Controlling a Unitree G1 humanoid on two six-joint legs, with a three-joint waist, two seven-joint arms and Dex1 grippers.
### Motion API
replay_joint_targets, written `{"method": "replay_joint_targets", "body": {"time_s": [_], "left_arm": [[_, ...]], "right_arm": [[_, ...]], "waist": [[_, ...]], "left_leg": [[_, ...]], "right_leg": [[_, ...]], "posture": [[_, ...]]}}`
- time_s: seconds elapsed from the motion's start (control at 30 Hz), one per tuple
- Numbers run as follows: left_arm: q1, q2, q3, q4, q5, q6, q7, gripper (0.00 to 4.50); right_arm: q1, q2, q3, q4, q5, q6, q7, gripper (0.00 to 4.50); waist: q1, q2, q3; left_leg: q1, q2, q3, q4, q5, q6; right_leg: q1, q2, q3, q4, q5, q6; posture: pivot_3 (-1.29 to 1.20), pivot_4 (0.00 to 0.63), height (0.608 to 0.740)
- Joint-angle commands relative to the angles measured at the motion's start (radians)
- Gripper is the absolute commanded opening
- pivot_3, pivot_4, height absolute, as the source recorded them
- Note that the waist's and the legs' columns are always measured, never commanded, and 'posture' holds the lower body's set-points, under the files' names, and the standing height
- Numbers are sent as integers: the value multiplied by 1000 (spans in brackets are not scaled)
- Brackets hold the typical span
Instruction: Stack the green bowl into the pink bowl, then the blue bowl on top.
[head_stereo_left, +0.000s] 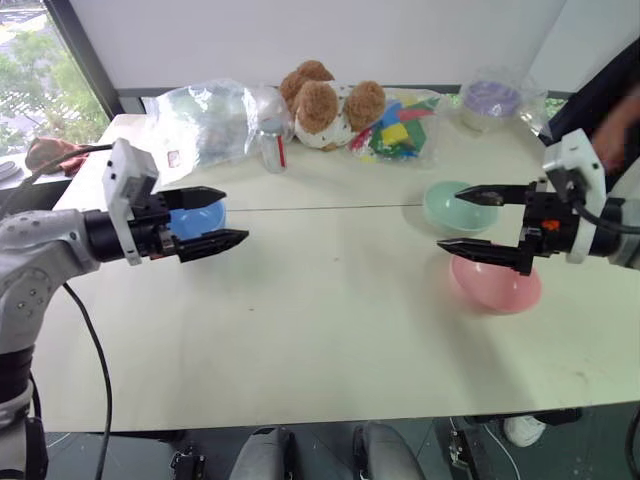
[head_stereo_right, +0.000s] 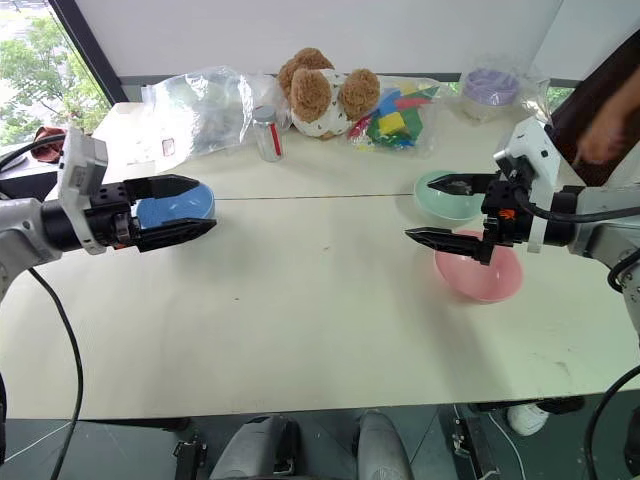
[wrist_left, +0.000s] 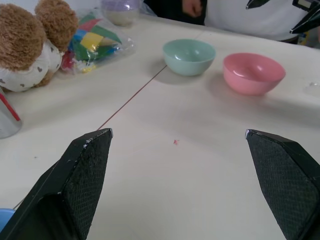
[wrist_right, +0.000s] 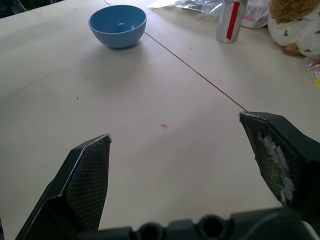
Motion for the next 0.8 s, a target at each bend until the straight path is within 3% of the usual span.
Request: {"method": "replay_joint_targets", "body": {"time_s": [0.03, 0.8], "left_arm": [[-7, 16, 26, -5, 3, -7, -11, 4400], [-34, -28, -18, 25, 60, -56, -33, 4400]], "right_arm": [[5, -18, -41, -28, 0, -1, -7, 4500], [8, -18, -29, -46, -23, 35, -72, 4500]], "waist": [[0, 0, 0], [0, 0, 0]], "left_leg": [[0, 0, 0, 0, 0, 0], [0, 0, 0, 0, 0, 0]], "right_leg": [[0, 0, 0, 0, 0, 0], [0, 0, 0, -1, 0, 0]], "posture": [[0, 150, 740], [0, 150, 740]]}}
